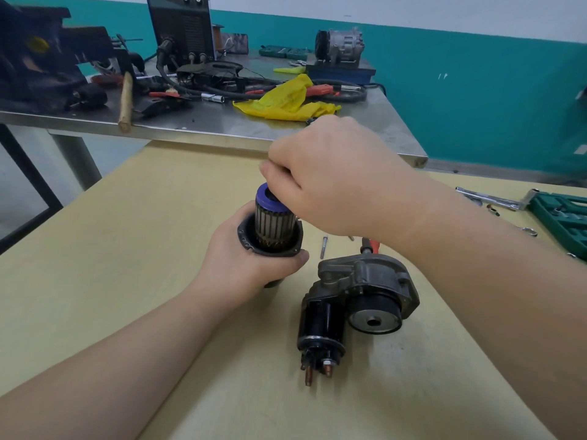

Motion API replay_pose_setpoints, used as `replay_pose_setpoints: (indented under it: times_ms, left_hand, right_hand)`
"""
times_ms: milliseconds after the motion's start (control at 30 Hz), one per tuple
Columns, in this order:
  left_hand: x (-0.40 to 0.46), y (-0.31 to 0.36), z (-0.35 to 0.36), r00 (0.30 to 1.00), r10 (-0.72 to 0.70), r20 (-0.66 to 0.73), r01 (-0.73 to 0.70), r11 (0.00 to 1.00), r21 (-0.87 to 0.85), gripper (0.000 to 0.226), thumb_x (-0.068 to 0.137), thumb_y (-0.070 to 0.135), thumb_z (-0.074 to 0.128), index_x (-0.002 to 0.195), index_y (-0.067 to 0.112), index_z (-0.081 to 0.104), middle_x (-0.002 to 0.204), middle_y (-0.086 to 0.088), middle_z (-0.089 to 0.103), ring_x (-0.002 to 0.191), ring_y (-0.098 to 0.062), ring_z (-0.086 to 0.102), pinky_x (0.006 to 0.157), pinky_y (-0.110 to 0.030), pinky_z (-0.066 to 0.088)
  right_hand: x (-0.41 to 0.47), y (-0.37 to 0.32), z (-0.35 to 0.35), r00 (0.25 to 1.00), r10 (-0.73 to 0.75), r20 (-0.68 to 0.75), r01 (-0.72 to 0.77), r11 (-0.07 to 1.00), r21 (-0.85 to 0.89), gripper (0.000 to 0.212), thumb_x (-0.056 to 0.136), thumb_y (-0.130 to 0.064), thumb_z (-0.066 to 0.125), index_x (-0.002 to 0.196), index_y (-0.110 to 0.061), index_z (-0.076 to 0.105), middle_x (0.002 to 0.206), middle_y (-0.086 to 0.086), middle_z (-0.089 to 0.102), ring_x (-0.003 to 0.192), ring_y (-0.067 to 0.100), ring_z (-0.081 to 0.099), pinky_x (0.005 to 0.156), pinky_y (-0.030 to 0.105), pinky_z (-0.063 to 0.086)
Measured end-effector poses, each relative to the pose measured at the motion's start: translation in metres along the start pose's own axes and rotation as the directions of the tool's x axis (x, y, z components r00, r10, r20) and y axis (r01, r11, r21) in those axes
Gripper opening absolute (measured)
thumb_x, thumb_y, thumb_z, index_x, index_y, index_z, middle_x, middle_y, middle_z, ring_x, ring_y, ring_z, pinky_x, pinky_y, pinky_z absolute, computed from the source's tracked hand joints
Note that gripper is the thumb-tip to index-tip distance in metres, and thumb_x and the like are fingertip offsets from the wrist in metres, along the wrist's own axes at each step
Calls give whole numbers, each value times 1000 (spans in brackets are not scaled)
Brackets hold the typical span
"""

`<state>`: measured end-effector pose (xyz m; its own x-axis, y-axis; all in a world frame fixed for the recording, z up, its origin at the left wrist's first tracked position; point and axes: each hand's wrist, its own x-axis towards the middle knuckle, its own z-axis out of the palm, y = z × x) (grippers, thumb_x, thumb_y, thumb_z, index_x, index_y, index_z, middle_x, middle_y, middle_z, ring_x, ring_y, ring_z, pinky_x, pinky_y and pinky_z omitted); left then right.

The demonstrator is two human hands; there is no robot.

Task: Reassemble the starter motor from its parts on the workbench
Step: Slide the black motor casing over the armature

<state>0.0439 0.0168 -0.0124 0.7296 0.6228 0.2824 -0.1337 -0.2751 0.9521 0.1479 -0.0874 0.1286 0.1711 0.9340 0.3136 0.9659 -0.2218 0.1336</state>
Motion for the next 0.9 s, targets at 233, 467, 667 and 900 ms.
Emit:
replay_pose_setpoints:
  times_ms: [233, 467, 667, 900]
  left_hand:
    - [-1, 2, 0, 1000, -7, 16, 8, 1000, -27, 43, 56, 34, 94, 91, 37, 69, 85, 0, 75, 69, -7, 70, 59, -23, 61]
    - [0, 3, 1, 999, -50, 20, 51, 995, -83, 44, 53, 31, 90, 91, 31, 68, 82, -4, 76, 65, -11, 69, 57, -27, 59]
    - [2, 3, 1, 999, -30, 35, 32, 997, -71, 29, 46, 33, 79, 67, 45, 63, 63, 20, 62, 53, 1, 53, 50, -13, 44]
    - [0, 1, 3, 999, 22, 36, -21, 999, -43, 29, 49, 31, 80, 68, 46, 64, 62, 20, 64, 52, 2, 55, 49, -13, 45]
  right_hand:
    - [-6, -5, 5, 1000, -18, 17, 18, 999, -39, 38, 111, -41, 33, 81, -22, 45, 67, -2, 40, 68, 31, 48, 69, 40, 50]
    - [-14, -12, 8, 998, -64, -11, 62, 989, -138, 33, 111, -42, 29, 88, -22, 43, 65, -3, 34, 69, 33, 47, 64, 37, 40]
    - [-26, -16, 18, 991, -132, 16, 132, 966, -223, 25, 110, -35, 34, 91, -21, 42, 68, -3, 39, 65, 31, 48, 52, 32, 21]
    - [-20, -12, 24, 992, -112, -58, 101, 981, -168, 33, 99, -37, 30, 84, -19, 53, 59, -1, 38, 55, 33, 51, 52, 32, 32]
